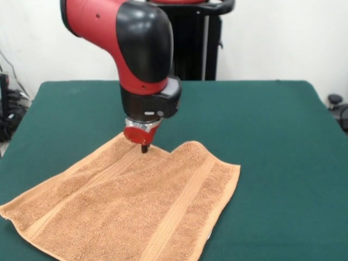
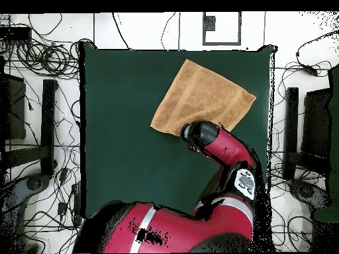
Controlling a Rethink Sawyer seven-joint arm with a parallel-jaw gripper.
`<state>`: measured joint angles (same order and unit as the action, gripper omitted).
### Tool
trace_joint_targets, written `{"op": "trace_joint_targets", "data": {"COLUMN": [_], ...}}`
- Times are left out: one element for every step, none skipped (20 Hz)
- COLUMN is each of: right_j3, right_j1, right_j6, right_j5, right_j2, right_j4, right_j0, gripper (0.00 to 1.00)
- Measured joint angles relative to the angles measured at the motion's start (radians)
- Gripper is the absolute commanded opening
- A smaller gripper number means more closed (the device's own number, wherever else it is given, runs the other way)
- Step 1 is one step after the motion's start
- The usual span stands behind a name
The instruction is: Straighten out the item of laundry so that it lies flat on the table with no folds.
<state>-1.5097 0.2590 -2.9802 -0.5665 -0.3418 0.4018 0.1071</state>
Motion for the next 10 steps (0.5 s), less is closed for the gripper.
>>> {"op": "trace_joint_targets", "data": {"right_j3": [0.004, 0.009, 0.023, 0.031, 0.04, 0.048, 0.052, 0.059, 0.062, 0.066], "right_j1": [-0.007, -0.013, -0.025, -0.03, -0.035, -0.04, -0.043, -0.048, -0.05, -0.053], "right_j6": [0.0, 0.0, 0.0, 0.0, 0.0, 0.0, 0.0, 0.0, 0.0, 0.0], "right_j5": [-0.005, -0.009, -0.019, -0.028, -0.038, -0.047, -0.05, -0.057, -0.06, -0.066], "right_j2": [-0.005, -0.01, -0.022, -0.029, -0.036, -0.043, -0.045, -0.051, -0.053, -0.056], "right_j4": [0.0, 0.0, 0.001, 0.0, 0.0, 0.0, 0.0, 0.0, 0.0, 0.0], "right_j0": [-0.003, -0.006, -0.012, -0.016, -0.021, -0.025, -0.026, -0.029, -0.03, -0.033], "gripper": [0.0, 0.0, 0.0, 0.0, 0.0, 0.0, 0.0, 0.0, 0.0, 0.0]}}
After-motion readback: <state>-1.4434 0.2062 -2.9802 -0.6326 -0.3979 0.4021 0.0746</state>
